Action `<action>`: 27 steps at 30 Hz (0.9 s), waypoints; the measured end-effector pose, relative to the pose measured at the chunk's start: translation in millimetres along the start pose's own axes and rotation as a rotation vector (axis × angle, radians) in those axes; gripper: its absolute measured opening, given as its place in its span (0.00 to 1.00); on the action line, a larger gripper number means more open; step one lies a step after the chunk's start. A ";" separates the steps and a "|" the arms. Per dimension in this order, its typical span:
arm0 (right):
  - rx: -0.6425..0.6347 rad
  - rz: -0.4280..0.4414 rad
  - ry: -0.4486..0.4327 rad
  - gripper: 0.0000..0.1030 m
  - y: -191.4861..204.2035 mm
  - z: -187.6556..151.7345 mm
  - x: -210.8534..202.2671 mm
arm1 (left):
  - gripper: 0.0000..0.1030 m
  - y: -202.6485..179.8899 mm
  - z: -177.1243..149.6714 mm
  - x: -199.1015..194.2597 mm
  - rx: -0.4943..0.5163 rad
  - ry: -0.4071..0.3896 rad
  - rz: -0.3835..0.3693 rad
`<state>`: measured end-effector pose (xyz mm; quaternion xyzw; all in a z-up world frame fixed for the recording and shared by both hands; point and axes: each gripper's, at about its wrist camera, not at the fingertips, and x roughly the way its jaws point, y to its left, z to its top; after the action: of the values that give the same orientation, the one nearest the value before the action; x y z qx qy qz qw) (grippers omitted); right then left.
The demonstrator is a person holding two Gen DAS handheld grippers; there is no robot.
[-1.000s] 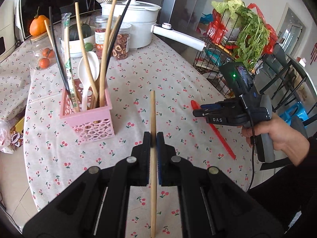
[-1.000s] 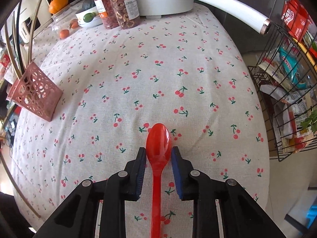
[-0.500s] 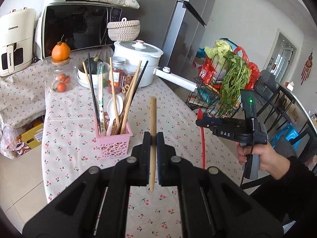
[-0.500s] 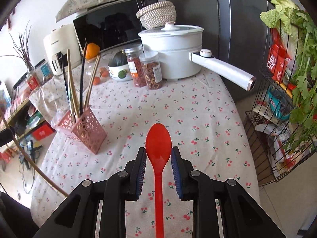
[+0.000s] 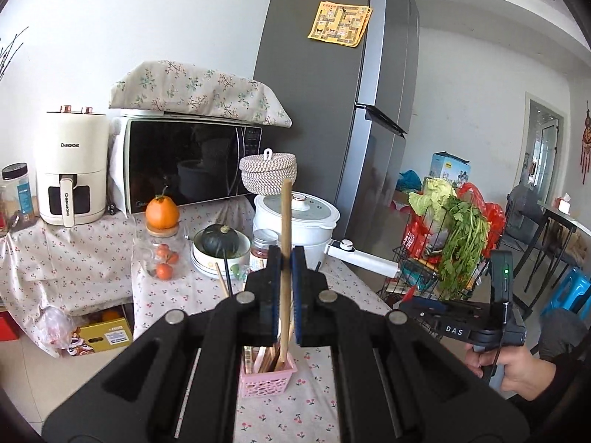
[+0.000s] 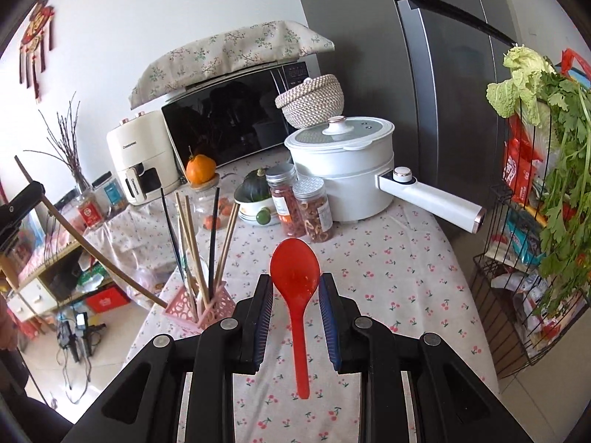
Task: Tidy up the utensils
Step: 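Carry the red spoon and wooden chopstick upright into the pink basket and release them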
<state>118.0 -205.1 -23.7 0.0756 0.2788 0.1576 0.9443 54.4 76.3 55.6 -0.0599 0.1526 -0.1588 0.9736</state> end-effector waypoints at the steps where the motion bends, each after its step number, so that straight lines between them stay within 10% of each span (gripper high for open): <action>1: 0.001 0.006 -0.003 0.25 2.0 1.5 0.8 | 0.06 0.8 -0.3 2.8 0.005 -0.003 0.017; 17: 0.038 0.067 -0.049 0.25 28.1 13.9 16.7 | 0.09 14.9 -34.2 87.9 0.020 0.217 0.067; 21: 0.047 0.089 -0.077 0.25 35.2 20.3 17.7 | 0.68 17.4 -38.3 91.6 -0.019 0.281 0.045; 27: 0.054 0.147 -0.127 0.25 53.1 29.7 12.7 | 0.90 26.1 -48.1 76.8 -0.021 0.355 0.095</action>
<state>130.9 -152.5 6.9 0.1313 0.2162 0.2137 0.9436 116.2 72.5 -15.6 -0.0339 0.3262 -0.1191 0.9372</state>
